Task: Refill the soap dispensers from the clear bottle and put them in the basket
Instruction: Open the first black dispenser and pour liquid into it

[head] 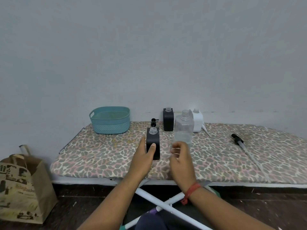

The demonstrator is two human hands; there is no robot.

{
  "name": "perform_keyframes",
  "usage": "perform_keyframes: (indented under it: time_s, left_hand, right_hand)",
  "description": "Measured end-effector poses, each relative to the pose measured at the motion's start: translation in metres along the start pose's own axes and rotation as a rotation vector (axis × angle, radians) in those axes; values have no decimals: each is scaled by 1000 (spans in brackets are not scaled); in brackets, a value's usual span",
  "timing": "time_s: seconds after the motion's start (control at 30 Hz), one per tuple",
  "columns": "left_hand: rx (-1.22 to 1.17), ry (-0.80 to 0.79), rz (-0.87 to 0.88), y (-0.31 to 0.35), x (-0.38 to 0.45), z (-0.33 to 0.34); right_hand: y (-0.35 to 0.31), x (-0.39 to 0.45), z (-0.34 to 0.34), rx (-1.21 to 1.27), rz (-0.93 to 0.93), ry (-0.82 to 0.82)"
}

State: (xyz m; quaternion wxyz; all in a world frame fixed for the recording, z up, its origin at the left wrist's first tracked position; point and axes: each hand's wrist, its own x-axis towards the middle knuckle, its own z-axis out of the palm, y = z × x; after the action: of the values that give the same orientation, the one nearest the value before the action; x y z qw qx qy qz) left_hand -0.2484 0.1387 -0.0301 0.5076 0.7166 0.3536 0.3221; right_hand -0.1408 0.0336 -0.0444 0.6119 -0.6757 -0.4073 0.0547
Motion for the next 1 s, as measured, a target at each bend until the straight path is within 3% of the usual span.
perform_keyframes:
  time_s: [0.07,0.2,0.4,0.57,0.8,1.0]
  left_hand:
    - [60,30,7,3,4,0]
    - [252,108,101,15,19,4]
    - [460,106,93,29,45,18]
    - [536,132,110,25,54,24]
    - [399,214,172,11,50,31]
    - [245,265,148,8,45,32]
  right_hand:
    - [7,4,-16,-64,-81,147]
    - [13,30,-36,-134,-23,323]
    - [21,56,-24,-131,96,158]
    - [28,65,-8,-20,96,189]
    - [34,71,-4,-40,73,238]
    - [32,77,-16,-146,16,135]
